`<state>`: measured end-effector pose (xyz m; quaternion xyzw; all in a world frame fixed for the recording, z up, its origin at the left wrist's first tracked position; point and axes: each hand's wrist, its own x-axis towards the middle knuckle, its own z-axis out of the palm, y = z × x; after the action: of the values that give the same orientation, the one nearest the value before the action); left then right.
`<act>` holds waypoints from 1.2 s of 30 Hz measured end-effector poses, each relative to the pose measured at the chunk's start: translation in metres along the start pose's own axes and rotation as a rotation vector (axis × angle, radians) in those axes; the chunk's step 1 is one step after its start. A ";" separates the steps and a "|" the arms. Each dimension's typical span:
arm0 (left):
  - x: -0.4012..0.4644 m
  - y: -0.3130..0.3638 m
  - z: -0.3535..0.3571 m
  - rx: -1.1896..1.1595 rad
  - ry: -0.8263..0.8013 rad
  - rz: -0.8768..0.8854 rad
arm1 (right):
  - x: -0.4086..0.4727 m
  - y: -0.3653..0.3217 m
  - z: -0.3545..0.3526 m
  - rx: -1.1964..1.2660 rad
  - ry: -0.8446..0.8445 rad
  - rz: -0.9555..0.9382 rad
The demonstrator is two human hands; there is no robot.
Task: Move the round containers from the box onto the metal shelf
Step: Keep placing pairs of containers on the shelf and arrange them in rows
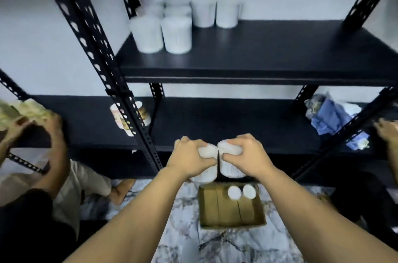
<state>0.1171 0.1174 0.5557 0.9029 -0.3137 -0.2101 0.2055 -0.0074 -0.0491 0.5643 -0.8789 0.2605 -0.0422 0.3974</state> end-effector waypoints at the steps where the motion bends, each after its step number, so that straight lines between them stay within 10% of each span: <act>1: -0.004 0.004 -0.015 -0.013 0.029 0.023 | -0.002 -0.014 -0.009 0.013 0.024 -0.018; 15: 0.010 0.071 -0.193 -0.047 0.396 0.358 | 0.043 -0.136 -0.122 0.077 0.326 -0.263; 36: 0.161 0.128 -0.201 0.064 0.473 0.283 | 0.202 -0.089 -0.186 -0.039 0.265 -0.402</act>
<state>0.2731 -0.0317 0.7462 0.8801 -0.3865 0.0474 0.2716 0.1523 -0.2253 0.7282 -0.9073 0.1311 -0.2305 0.3262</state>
